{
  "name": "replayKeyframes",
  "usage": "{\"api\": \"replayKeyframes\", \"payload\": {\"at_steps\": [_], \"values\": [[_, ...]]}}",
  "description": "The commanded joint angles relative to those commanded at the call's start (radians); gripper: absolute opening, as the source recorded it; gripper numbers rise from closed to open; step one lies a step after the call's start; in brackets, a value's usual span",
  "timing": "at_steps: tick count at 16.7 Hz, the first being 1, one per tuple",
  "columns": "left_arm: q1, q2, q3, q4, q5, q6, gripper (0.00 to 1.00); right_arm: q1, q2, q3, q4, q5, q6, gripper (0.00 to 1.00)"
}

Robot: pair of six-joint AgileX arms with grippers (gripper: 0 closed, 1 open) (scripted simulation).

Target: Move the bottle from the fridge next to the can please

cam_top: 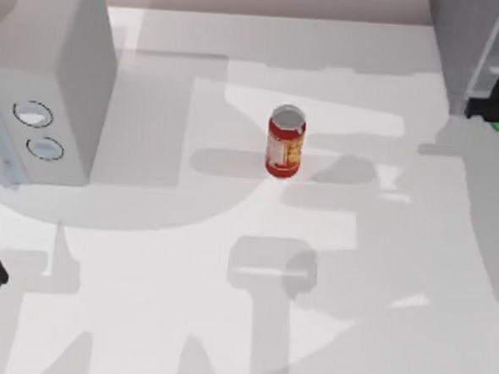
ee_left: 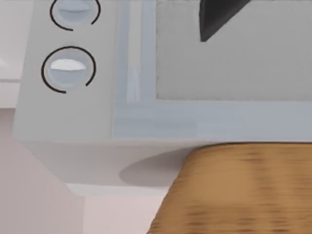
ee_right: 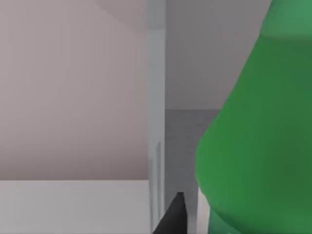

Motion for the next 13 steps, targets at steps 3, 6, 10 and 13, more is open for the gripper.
{"api": "replayKeyframes", "payload": {"at_steps": [3,6,10,13], "values": [[0.000,0.000,0.000,0.000,0.000,0.000,1.00,0.193,0.065,0.006,0.061,0.191,-0.001,0.00],[0.000,0.000,0.000,0.000,0.000,0.000,1.00,0.320,0.110,0.007,0.107,0.315,-0.002,0.00],[0.000,0.000,0.000,0.000,0.000,0.000,1.00,0.353,0.122,0.006,0.120,0.347,-0.002,0.00],[0.000,0.000,0.000,0.000,0.000,0.000,1.00,0.350,0.120,0.004,0.118,0.344,0.000,0.00]]}}
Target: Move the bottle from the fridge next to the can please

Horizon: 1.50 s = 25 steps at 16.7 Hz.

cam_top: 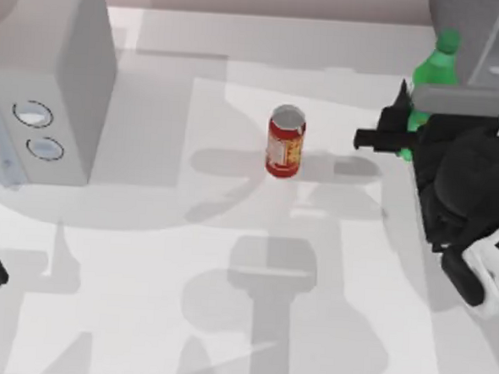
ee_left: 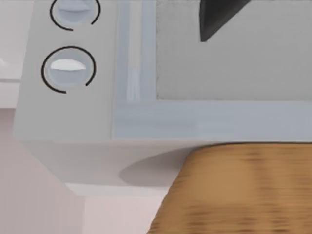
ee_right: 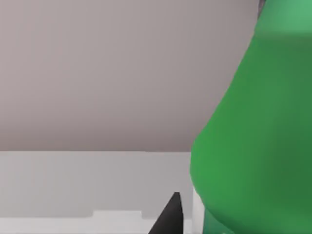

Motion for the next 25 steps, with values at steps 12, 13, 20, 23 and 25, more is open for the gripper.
{"api": "replayKeyframes", "payload": {"at_steps": [12,13,20,23,25], "values": [[0.000,0.000,0.000,0.000,0.000,0.000,1.00,0.003,0.002,0.001,0.002,0.003,-0.002,0.53],[0.000,0.000,0.000,0.000,0.000,0.000,1.00,0.003,0.002,0.001,0.002,0.003,-0.002,0.60],[0.000,0.000,0.000,0.000,0.000,0.000,1.00,0.003,0.002,0.001,0.002,0.003,-0.002,1.00],[0.000,0.000,0.000,0.000,0.000,0.000,1.00,0.003,0.002,0.001,0.002,0.003,-0.002,1.00],[0.000,0.000,0.000,0.000,0.000,0.000,1.00,0.003,0.002,0.001,0.002,0.003,-0.002,1.00]]}}
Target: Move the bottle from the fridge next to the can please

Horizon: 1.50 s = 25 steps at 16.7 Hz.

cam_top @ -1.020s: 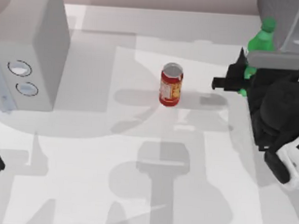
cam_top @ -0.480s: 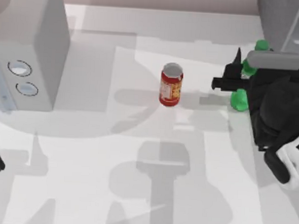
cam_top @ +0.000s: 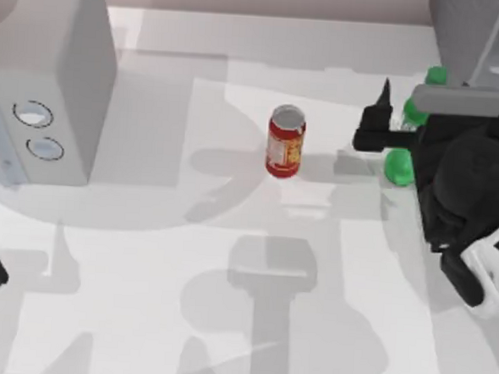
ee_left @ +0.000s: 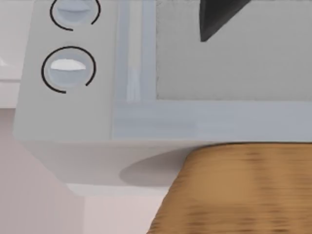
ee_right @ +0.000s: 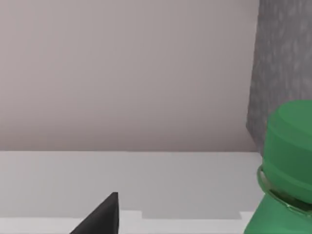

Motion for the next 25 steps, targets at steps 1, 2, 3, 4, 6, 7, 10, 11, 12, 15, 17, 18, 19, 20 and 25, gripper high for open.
{"api": "replayKeyframes", "payload": {"at_steps": [1,2,3,4,6,7,10,11,12,15,17,18,19,20,25], "values": [[0.000,0.000,0.000,0.000,0.000,0.000,1.00,0.000,0.000,0.000,0.000,0.000,0.000,1.00],[0.000,0.000,0.000,0.000,0.000,0.000,1.00,-0.001,0.000,0.000,0.000,0.000,0.000,1.00],[0.000,0.000,0.000,0.000,0.000,0.000,1.00,0.000,-0.002,-0.004,0.002,0.002,0.000,1.00],[0.000,0.000,0.000,0.000,0.000,0.000,1.00,0.005,-0.007,-0.016,0.009,0.007,0.000,1.00],[0.000,0.000,0.000,0.000,0.000,0.000,1.00,0.020,-0.025,-0.057,0.032,0.022,0.001,1.00],[0.000,0.000,0.000,0.000,0.000,0.000,1.00,0.028,-0.035,-0.079,0.044,0.030,0.001,1.00],[0.000,0.000,0.000,0.000,0.000,0.000,1.00,0.042,-0.050,-0.116,0.064,0.043,0.001,1.00],[0.000,0.000,0.000,0.000,0.000,0.000,1.00,0.042,-0.050,-0.116,0.064,0.043,0.001,1.00],[0.000,0.000,0.000,0.000,0.000,0.000,1.00,0.042,-0.050,-0.116,0.064,0.043,0.001,1.00],[0.000,0.000,0.000,0.000,0.000,0.000,1.00,0.036,-0.054,-0.114,0.056,0.039,0.001,1.00],[0.000,0.000,0.000,0.000,0.000,0.000,1.00,0.030,-0.099,-0.127,0.025,0.027,0.000,1.00],[0.000,0.000,0.000,0.000,0.000,0.000,1.00,0.025,-0.136,-0.137,0.001,0.018,0.000,1.00],[0.000,0.000,0.000,0.000,0.000,0.000,1.00,0.019,-0.180,-0.150,-0.030,0.006,0.000,1.00],[0.000,0.000,0.000,0.000,0.000,0.000,1.00,0.010,-0.233,-0.165,-0.067,-0.008,0.000,1.00],[0.000,0.000,0.000,0.000,0.000,0.000,1.00,-0.072,-0.606,-0.275,-0.323,-0.096,-0.003,1.00]]}}
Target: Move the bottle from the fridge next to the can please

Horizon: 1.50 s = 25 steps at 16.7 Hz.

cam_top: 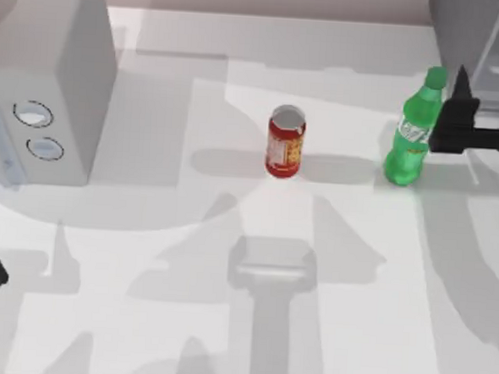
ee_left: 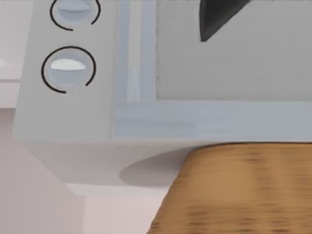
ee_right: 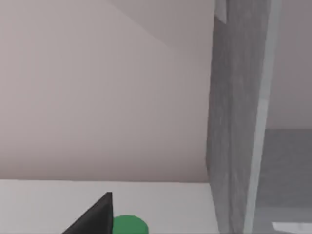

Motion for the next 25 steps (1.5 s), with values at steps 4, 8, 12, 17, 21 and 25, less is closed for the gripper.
{"api": "replayKeyframes", "payload": {"at_steps": [4,8,12,17,21,25], "values": [[0.000,0.000,0.000,0.000,0.000,0.000,1.00,-0.094,-0.395,-0.114,-0.266,-0.088,-0.003,1.00],[0.000,0.000,0.000,0.000,0.000,0.000,1.00,-0.191,-0.811,-0.232,-0.544,-0.182,-0.007,1.00],[0.000,0.000,0.000,0.000,0.000,0.000,1.00,-0.279,-1.177,-0.340,-0.797,-0.267,-0.011,1.00],[0.000,0.000,0.000,0.000,0.000,0.000,1.00,-0.350,-1.456,-0.432,-1.013,-0.342,-0.015,1.00],[0.000,0.000,0.000,0.000,0.000,0.000,1.00,-0.361,-1.497,-0.447,-1.049,-0.355,-0.015,1.00],[0.000,0.000,0.000,0.000,0.000,0.000,1.00,-0.358,-1.494,-0.443,-1.048,-0.353,-0.015,1.00]]}}
